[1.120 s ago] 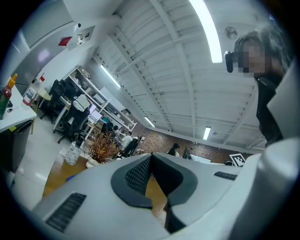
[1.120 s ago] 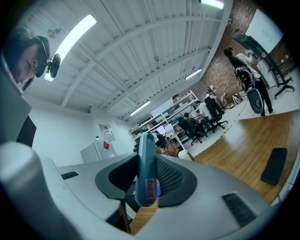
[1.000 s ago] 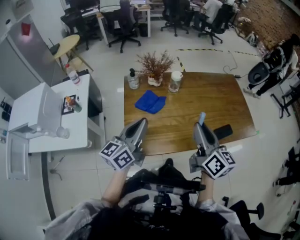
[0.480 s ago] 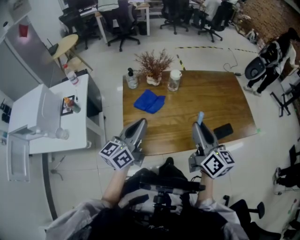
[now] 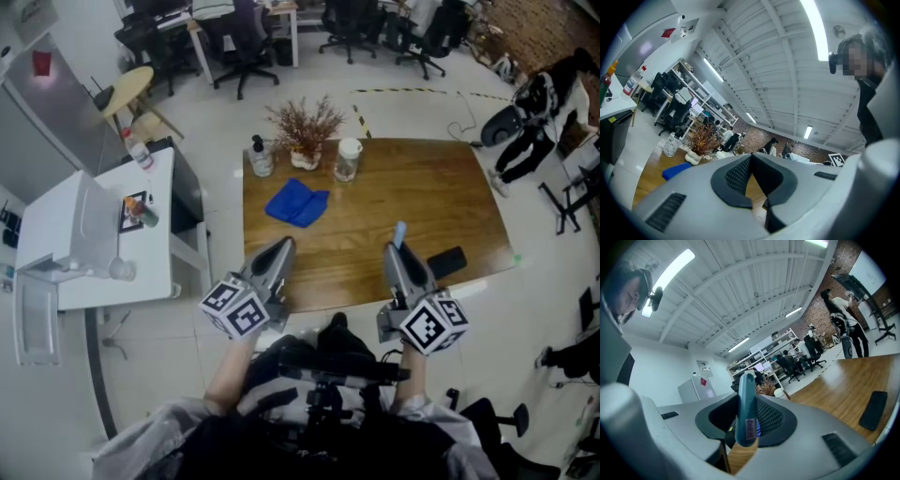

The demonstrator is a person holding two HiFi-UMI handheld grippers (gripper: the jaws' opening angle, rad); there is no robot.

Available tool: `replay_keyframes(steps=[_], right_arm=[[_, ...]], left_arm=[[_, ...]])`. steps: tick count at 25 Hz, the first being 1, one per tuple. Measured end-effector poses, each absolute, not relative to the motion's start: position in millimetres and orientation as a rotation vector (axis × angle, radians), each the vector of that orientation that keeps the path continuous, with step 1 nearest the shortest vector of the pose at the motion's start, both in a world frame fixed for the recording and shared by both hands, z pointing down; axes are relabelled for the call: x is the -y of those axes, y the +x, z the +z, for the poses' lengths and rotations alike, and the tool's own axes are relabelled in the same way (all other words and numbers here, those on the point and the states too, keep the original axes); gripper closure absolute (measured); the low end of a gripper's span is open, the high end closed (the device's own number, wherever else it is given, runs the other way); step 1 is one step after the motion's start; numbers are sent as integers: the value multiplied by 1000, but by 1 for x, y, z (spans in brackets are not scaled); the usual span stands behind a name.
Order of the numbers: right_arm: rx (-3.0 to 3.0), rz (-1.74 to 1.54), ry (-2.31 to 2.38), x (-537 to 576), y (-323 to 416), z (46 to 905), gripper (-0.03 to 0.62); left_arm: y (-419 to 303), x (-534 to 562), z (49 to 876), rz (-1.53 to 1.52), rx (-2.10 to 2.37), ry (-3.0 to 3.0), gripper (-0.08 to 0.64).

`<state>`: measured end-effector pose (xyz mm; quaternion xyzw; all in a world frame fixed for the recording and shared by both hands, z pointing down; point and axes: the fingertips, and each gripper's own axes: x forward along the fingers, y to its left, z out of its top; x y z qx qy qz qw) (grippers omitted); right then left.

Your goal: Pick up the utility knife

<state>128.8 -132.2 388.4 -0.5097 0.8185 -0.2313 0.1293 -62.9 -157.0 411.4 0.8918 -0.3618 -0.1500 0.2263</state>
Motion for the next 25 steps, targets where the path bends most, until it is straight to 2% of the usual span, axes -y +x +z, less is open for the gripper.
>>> replay_keyframes(steps=[13,25], right_arm=[[-2406,-707,-1543,146,133,405,466],[-2836,-990,-2167,180,133,658,466]], left_arm=[[-59,166,417,-401,998,2450,557],[-56,169,437,-321,1044,2416,558]])
